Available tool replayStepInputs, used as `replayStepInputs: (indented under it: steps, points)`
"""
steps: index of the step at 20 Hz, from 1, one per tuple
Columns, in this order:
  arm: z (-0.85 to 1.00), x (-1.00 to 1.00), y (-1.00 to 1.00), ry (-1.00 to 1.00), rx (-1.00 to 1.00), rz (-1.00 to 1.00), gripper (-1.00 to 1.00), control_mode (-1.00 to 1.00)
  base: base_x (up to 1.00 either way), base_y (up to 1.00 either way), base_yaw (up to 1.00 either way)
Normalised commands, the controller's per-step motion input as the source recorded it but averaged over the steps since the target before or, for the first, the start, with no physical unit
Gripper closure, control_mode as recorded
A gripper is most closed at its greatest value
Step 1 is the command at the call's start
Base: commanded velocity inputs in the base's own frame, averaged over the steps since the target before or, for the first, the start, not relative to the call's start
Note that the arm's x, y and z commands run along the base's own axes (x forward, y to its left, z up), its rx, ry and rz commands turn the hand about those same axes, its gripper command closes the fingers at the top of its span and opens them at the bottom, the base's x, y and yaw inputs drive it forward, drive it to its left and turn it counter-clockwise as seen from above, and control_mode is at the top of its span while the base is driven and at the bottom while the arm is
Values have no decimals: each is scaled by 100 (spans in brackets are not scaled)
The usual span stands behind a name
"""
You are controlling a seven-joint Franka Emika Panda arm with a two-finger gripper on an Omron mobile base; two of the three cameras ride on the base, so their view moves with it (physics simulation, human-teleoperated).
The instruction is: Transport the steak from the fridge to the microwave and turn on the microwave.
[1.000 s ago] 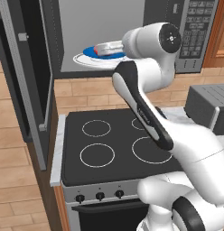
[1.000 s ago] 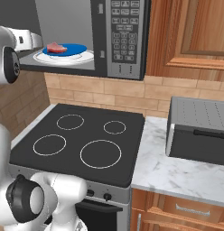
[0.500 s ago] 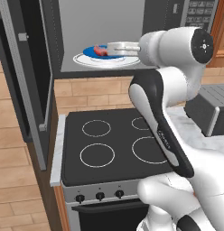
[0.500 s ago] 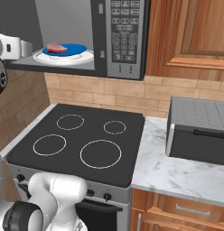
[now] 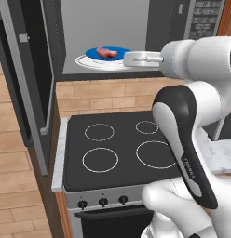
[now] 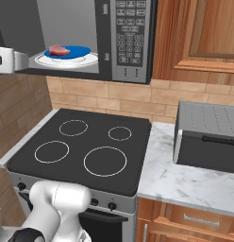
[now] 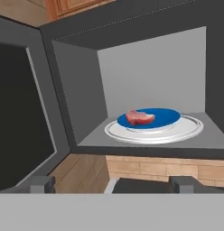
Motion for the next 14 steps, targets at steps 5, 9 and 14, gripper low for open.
replayStepInputs:
  steps: [5,9,14]
  points:
    - [0,-45,-19,7,0,0,-100,-100,0,0,0]
    - [0,-49,-16,4,0,0,-100,-100,0,0,0]
    - [0,-49,-17,2,0,0,-100,-100,0,0,0]
